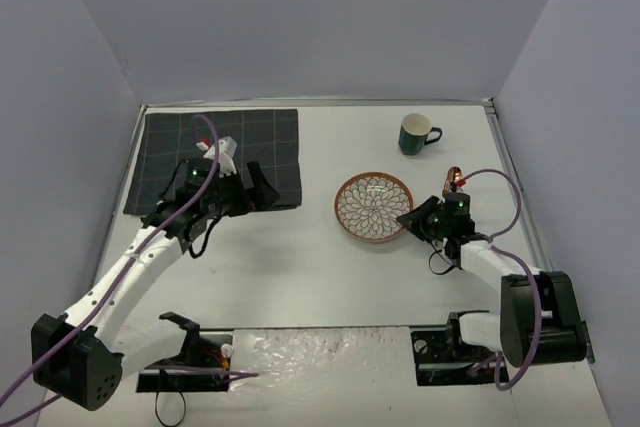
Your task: Set the dinner table for one person
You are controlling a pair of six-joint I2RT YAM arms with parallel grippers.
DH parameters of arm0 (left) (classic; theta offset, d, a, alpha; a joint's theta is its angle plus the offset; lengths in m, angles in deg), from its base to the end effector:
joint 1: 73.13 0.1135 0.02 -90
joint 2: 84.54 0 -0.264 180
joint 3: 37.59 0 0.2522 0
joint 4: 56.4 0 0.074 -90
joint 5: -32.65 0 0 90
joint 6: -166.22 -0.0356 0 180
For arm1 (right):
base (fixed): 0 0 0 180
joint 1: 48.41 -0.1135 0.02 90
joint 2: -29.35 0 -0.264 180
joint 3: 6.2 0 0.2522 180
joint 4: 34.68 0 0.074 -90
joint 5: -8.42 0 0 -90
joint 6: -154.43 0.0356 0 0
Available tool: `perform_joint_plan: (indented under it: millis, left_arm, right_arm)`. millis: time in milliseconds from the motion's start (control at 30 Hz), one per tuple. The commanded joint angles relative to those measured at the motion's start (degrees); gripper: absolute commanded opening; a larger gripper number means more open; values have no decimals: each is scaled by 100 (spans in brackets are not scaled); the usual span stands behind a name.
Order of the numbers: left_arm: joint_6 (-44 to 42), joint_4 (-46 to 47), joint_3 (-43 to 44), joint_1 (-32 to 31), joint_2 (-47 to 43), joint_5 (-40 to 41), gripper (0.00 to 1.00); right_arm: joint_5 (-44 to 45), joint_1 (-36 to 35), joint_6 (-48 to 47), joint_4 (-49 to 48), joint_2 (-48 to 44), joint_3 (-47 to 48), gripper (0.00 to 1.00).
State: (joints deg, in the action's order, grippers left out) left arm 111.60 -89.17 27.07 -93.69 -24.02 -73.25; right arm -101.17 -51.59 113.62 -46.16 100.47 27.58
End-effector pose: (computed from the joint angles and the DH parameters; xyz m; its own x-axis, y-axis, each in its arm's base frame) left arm 0.2181 -0.0922 0.3097 -0.6917 -0.3353 -0.6396 0.1992 0.7628 -0.6152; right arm 0.2308 0.0248 0.1634 -0.5522 0.6835 -0.4774 0.0986 0.6221 0.7767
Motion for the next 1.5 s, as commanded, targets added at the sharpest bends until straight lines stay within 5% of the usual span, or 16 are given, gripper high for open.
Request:
perform_joint_plan:
  millis: [0,500,733,1100,1267,1333,1467]
  left_arm:
    - [726,1232,329,-572,583,119,97]
    - [1314,2171,825,-1443,1994,140,90]
    - [1367,2165,842,-1519,2173,188,67]
    - [1411,2017,930,-1609,2325,313,8]
    - [1372,1910,857,-1598,2172,506,0]
    - [1340,1918,825,-1583,2149,475,0]
    - [1331,1987,711,-1556,2035,370,0]
  right_arm:
    - [-1116,-425,-55,-1063,-216,829,0]
    - [-1621,-1009,102,-1504,-194,1304,0]
    - [-1671,-1026,147,-1564,-187,1304,0]
    - [-1610,-1035,75,-1483,-186,1286,0]
    - [-1524,-1061,-56,-1315,-178,1279,0]
    - [-1453,-1061,-222,-1110,-194,1294,5]
    - [-1190,-1061,-592,-713,-203,1373,47]
